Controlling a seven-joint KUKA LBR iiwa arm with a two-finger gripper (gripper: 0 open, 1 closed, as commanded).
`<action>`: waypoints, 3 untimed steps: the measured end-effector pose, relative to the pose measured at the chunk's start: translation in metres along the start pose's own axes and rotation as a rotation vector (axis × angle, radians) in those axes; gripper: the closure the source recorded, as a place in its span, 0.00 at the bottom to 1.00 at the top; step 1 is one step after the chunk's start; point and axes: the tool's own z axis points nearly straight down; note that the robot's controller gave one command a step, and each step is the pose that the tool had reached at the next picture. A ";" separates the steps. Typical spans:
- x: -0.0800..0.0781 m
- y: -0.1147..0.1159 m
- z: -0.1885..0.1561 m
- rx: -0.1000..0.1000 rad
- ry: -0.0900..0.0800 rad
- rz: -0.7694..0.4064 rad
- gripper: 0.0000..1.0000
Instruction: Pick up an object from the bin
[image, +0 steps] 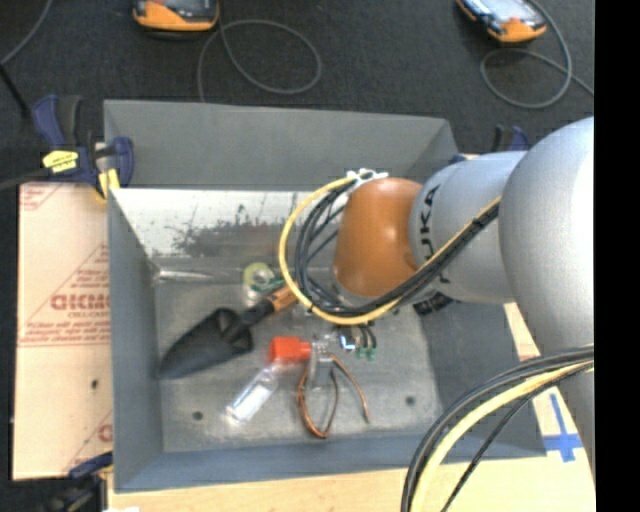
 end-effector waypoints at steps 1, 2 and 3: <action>0.017 0.027 0.015 -0.002 -0.014 0.029 1.00; 0.017 0.027 0.015 -0.002 -0.014 0.029 1.00; 0.011 0.035 0.014 0.001 -0.014 0.004 1.00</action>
Offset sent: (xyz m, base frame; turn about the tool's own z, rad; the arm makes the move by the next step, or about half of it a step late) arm 0.0000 0.0000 0.0000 0.0000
